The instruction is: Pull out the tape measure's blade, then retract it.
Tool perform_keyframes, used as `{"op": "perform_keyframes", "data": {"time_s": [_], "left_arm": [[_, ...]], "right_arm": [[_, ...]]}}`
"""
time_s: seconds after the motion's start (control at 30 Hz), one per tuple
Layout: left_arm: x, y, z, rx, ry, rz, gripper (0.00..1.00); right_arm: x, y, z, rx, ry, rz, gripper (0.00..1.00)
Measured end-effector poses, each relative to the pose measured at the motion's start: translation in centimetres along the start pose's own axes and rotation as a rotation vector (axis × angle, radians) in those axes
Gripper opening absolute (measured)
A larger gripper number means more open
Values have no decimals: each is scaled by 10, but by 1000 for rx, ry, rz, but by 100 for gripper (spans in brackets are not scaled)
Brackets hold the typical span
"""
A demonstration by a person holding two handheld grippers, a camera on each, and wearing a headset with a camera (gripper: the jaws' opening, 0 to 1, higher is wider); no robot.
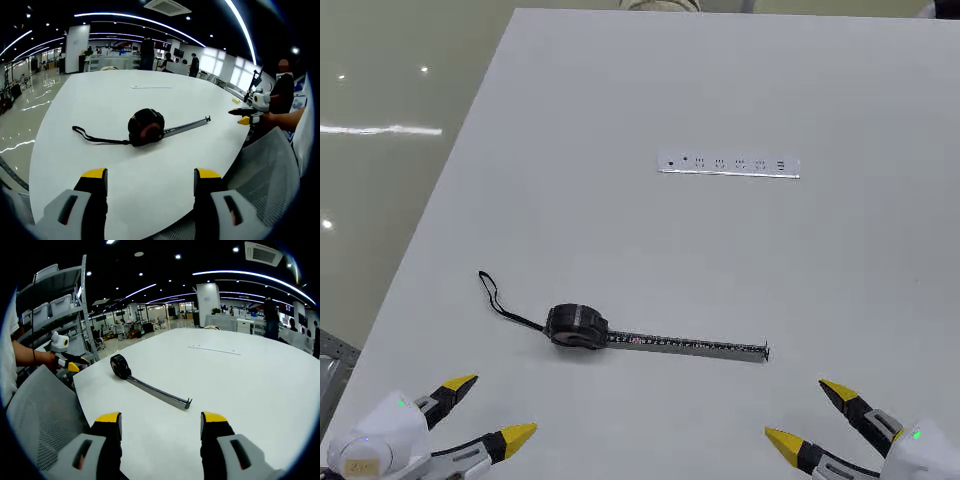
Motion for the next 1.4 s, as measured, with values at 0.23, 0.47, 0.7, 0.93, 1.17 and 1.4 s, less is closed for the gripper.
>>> {"op": "perform_keyframes", "data": {"time_s": [0.23,0.47,0.7,0.93,1.17,1.4], "left_arm": [[-2,-1,5,6,-5,4,68],[-3,-3,8,8,-12,10,68],[-5,-6,7,4,-8,8,68],[-3,-5,6,4,-3,5,68],[-3,-7,2,8,12,3,68],[0,-15,-6,5,19,-3,67]], "right_arm": [[1,2,5,-16,-3,-4,65],[1,4,10,-21,-7,-10,66],[0,4,12,-23,-6,-21,66],[-1,5,11,-20,-4,-22,65],[0,4,9,-16,-4,-25,65],[2,3,6,-8,-5,-16,65]]}}
Point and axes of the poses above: the centre of the closed fingertips' face, and the gripper's own axes: z roughly backward along the fingers, y roughly to its left, x roughly out of its top, the point moved 6 cm from there along z, roughly backward along the fingers, and after that the axes turned 10 degrees about z, right-handed, at the moved point
